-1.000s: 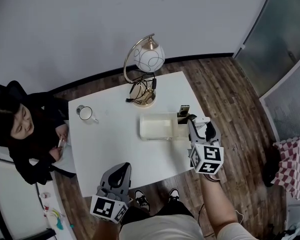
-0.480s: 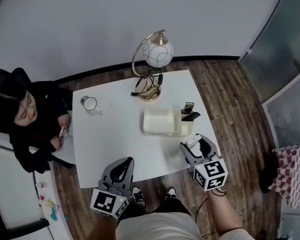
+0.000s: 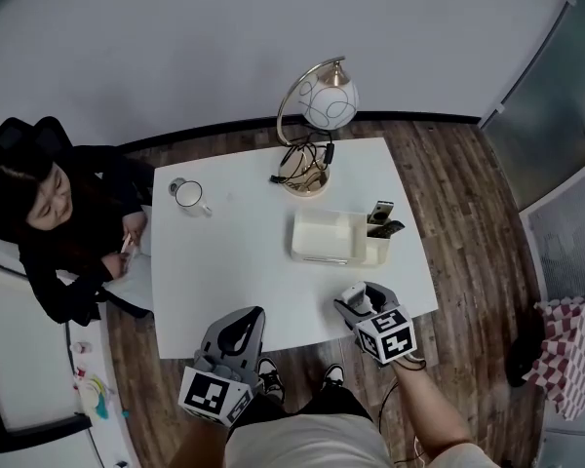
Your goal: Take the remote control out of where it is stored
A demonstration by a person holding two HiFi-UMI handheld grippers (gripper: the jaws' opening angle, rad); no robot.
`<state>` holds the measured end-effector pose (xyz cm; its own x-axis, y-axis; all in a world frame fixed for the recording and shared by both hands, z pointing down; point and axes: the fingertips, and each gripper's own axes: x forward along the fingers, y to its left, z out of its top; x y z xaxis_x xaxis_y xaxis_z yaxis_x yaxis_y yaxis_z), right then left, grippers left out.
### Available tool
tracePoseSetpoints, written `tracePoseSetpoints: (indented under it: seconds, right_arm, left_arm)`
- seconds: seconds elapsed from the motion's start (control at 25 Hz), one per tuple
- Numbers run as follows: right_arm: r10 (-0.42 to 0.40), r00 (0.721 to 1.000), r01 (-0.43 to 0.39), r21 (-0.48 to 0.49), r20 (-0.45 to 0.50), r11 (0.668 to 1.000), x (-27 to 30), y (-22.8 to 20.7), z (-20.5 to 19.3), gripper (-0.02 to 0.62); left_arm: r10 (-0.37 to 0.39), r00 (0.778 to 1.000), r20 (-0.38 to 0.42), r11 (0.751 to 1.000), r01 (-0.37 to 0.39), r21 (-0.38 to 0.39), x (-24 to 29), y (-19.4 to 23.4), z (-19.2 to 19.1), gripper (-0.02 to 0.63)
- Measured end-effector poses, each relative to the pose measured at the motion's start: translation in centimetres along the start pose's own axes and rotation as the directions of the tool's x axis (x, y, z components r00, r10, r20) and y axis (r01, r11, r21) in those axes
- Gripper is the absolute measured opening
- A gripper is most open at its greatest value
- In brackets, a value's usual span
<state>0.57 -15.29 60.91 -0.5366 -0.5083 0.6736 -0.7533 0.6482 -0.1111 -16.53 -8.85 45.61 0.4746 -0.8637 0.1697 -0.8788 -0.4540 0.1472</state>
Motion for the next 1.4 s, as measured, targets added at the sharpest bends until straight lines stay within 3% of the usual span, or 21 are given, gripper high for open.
tracePoseSetpoints:
  seconds: [0.44,0.6,0.92,1.2,1.4]
  right_arm:
    - [0.052,0.978,-0.079,-0.132,-0.201,0.988,6.1,2.2,-1.1,0.29]
    - [0.074,0.969,-0.124,-0.203,-0.235,0.971,8.5,3.7,-1.2,0.29]
    - [0.048,0.94,-0.155,-0.301,-0.337,0.941,11.9,5.3,-4.1,0.29]
    - [0.058,0.938,-0.161,-0.28,-0.341,0.946,12.4,5.5,-5.0,0.29]
    - [0.064,0.952,-0.152,-0.279,-0.3,0.948,12.5,5.7,-4.9,0.29]
  left_arm:
    - [0.037,0.999,-0.011,0.999,-0.037,-0.012,-1.0,1.7,-0.6,0.008]
    - [0.043,0.999,-0.014,0.999,-0.044,-0.02,-1.2,2.1,-0.8,0.008]
    - [0.074,0.997,-0.03,0.996,-0.075,-0.043,-1.9,3.5,-1.8,0.008]
    - [0.094,0.995,-0.041,0.993,-0.097,-0.061,-2.2,4.6,-2.4,0.008]
    - [0.086,0.995,-0.04,0.994,-0.088,-0.06,-1.9,4.6,-2.1,0.008]
